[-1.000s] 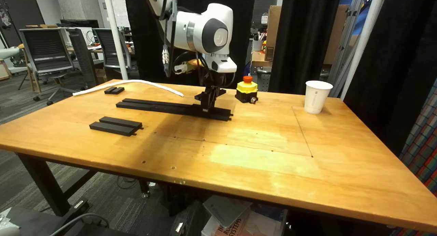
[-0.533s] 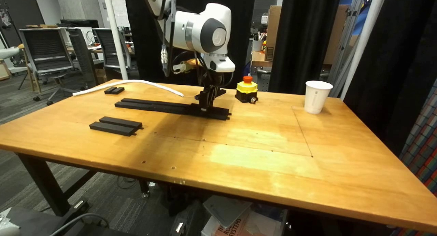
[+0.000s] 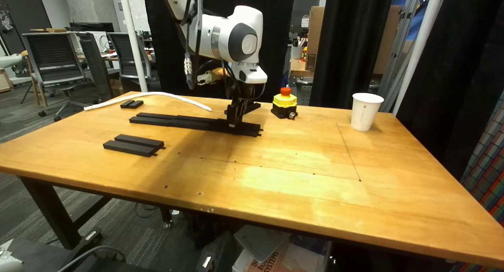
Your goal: Arrange the black objects on the table
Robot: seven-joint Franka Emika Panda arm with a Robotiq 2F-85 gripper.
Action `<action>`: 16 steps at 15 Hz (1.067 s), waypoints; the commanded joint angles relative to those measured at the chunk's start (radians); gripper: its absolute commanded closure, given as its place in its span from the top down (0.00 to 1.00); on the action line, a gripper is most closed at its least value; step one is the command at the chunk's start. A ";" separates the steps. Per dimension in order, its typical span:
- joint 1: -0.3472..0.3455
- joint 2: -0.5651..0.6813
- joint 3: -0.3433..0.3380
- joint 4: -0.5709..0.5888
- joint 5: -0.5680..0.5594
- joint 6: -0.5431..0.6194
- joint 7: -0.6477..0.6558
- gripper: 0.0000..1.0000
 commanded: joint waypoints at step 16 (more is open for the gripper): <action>0.008 0.046 0.014 0.086 0.011 -0.022 0.005 0.45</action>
